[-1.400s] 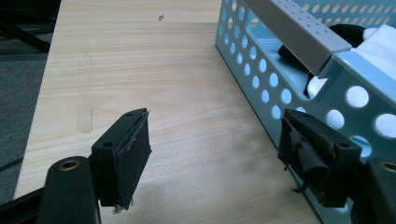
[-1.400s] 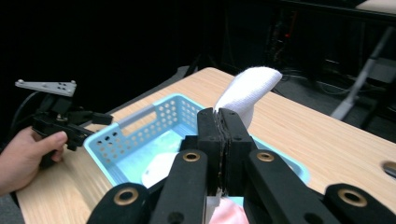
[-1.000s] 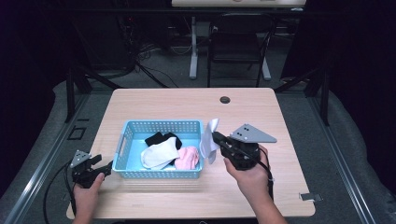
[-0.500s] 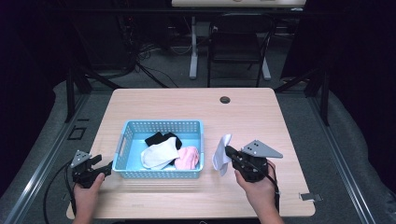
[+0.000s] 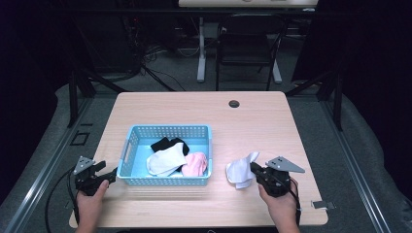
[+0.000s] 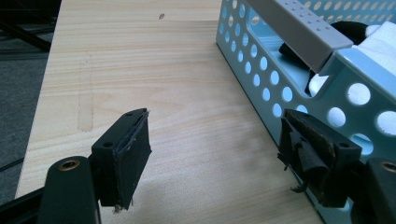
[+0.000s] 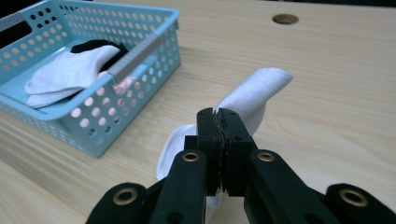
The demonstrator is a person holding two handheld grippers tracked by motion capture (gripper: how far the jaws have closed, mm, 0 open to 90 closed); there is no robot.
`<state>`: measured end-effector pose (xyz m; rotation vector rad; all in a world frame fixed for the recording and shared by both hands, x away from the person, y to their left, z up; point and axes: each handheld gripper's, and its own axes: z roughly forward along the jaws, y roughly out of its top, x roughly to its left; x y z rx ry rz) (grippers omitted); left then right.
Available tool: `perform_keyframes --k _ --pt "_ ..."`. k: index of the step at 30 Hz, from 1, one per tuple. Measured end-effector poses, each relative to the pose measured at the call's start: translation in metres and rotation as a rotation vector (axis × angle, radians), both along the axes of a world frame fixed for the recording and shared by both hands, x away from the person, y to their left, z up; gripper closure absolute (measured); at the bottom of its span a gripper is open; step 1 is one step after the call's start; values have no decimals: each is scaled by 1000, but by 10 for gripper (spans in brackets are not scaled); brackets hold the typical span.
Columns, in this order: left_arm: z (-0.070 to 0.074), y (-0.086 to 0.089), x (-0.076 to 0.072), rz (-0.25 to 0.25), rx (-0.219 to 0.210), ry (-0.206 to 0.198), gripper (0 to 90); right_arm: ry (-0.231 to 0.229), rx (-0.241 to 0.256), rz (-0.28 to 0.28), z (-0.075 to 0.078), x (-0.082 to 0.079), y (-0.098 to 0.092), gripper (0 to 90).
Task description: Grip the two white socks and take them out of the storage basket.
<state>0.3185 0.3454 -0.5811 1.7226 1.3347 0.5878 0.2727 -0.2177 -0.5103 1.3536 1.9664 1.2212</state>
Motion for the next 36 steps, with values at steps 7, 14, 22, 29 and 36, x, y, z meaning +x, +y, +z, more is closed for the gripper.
perform_keyframes --k 7,14,22,29,36 --pt "0 0 0 -1 -1 0 248 49 64 -97 -21 -1 -24 880" --pt "0 0 0 -3 -4 -2 248 73 72 -184 -31 0 -38 813" --pt "0 0 0 -3 -3 1 248 34 57 -261 -32 -1 -42 525" --pt "0 0 0 -2 -6 0 248 38 8 -228 -31 2 -34 491" --pt "0 1 0 -1 -7 1 248 29 -8 -150 -14 9 -14 474"
